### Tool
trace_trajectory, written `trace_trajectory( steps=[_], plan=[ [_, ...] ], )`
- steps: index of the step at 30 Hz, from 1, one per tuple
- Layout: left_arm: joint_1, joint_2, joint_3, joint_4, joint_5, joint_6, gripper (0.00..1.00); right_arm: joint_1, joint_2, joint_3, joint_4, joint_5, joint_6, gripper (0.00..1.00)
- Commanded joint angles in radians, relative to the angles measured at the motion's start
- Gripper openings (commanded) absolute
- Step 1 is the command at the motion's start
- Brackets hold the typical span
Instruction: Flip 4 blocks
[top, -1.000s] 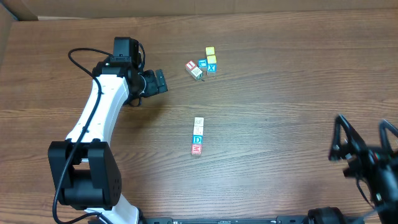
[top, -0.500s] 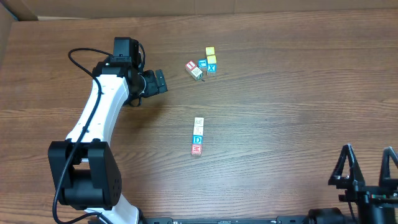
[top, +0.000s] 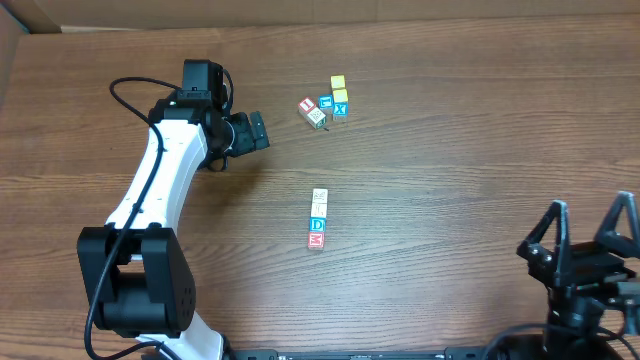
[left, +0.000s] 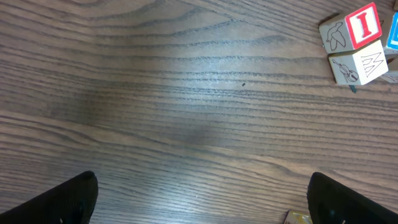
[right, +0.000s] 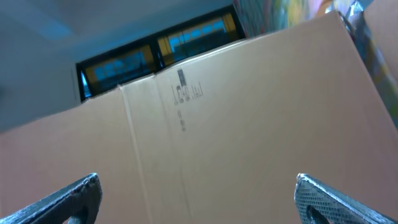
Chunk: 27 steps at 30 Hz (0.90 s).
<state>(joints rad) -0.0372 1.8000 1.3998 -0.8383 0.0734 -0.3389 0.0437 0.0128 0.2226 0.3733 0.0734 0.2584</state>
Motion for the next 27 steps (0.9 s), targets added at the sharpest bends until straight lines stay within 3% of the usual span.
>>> trace_trajectory(
  steps=[1, 8, 13, 20, 24, 27],
  plan=[
    [0.004, -0.005, 0.01, 0.001, -0.006, -0.013, 1.0, -0.006, -0.009, -0.089, 0.099, -0.02, 0.0, 1.0],
    [0.004, -0.005, 0.01, 0.001, -0.006, -0.013, 1.0, -0.006, -0.009, -0.216, 0.139, -0.017, -0.002, 1.0],
    [0.004, -0.005, 0.01, 0.001, -0.006, -0.013, 1.0, -0.006, -0.009, -0.215, -0.034, -0.027, -0.053, 1.0],
    [0.004, -0.005, 0.01, 0.001, -0.006, -0.013, 1.0, -0.006, -0.01, -0.215, -0.443, -0.029, -0.138, 1.0],
    [0.004, -0.005, 0.01, 0.001, -0.006, -0.013, 1.0, -0.006, -0.01, -0.215, -0.455, -0.107, -0.32, 1.0],
    [0.004, -0.005, 0.01, 0.001, -0.006, -0.013, 1.0, -0.006, -0.01, -0.215, -0.455, -0.102, -0.37, 1.0]
  ],
)
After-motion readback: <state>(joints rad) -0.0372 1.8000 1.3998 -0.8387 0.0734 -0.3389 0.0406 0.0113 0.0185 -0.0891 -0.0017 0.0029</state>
